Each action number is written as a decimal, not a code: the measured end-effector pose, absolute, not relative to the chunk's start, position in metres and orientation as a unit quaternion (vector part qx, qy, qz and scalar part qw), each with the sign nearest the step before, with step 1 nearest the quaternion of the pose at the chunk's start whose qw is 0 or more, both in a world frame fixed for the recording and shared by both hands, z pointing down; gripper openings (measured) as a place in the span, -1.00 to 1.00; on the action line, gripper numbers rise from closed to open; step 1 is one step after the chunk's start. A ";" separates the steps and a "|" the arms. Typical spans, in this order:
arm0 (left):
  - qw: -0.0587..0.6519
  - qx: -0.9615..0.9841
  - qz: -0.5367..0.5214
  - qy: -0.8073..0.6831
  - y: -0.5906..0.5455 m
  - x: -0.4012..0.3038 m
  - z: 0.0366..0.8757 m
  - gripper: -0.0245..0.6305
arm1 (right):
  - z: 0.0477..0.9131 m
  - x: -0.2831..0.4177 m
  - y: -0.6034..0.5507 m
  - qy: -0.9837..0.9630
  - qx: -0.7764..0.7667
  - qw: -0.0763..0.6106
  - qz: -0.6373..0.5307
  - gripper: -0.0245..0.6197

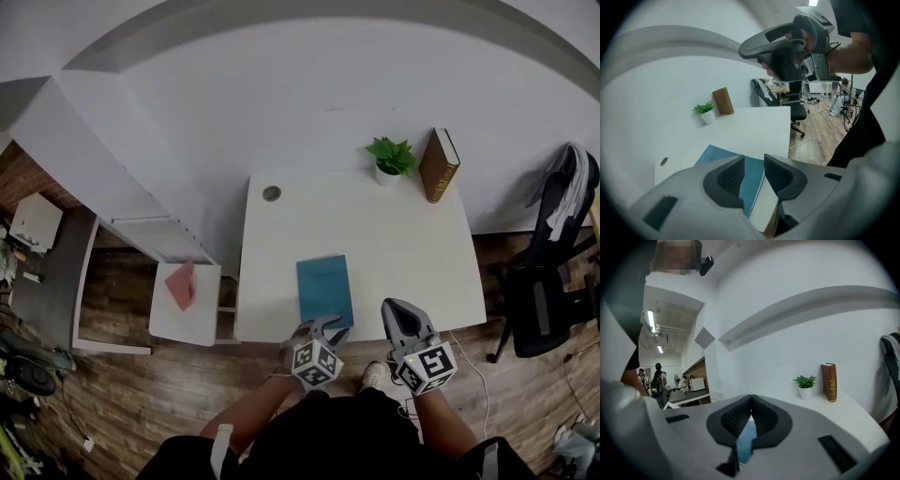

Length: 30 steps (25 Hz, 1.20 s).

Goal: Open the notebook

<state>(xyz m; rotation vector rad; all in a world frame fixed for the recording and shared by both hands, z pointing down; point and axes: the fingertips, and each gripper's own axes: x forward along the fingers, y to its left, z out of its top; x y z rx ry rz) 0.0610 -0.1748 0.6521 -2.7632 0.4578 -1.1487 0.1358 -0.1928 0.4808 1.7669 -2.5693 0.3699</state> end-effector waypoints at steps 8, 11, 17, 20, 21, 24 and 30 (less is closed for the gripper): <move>0.150 -0.856 -0.484 0.105 -0.173 0.085 0.713 -0.54 | 0.492 0.161 -0.194 -0.841 0.526 0.022 0.121 -0.92; 0.171 -0.839 -0.508 0.092 -0.174 0.086 0.725 -0.55 | 0.490 0.170 -0.193 -0.842 0.526 0.026 0.112 -0.92; 0.150 -0.847 -0.503 0.086 -0.173 0.085 0.730 -0.62 | 0.493 0.204 -0.188 -0.827 0.548 0.022 0.121 -0.92; 0.144 -0.849 -0.502 0.081 -0.173 0.085 0.730 -0.64 | 0.497 0.215 -0.183 -0.824 0.552 0.028 0.126 -0.92; 0.141 -0.849 -0.503 0.083 -0.173 0.085 0.730 -0.67 | 0.499 0.217 -0.182 -0.823 0.552 0.030 0.128 -0.92; 0.117 -0.857 -0.493 0.092 -0.172 0.087 0.728 -0.73 | 0.504 0.220 -0.177 -0.823 0.551 0.032 0.137 -0.92; 0.025 -0.898 -0.419 0.132 -0.173 0.082 0.709 -0.88 | 0.497 0.205 -0.172 -0.838 0.530 0.021 0.129 -0.92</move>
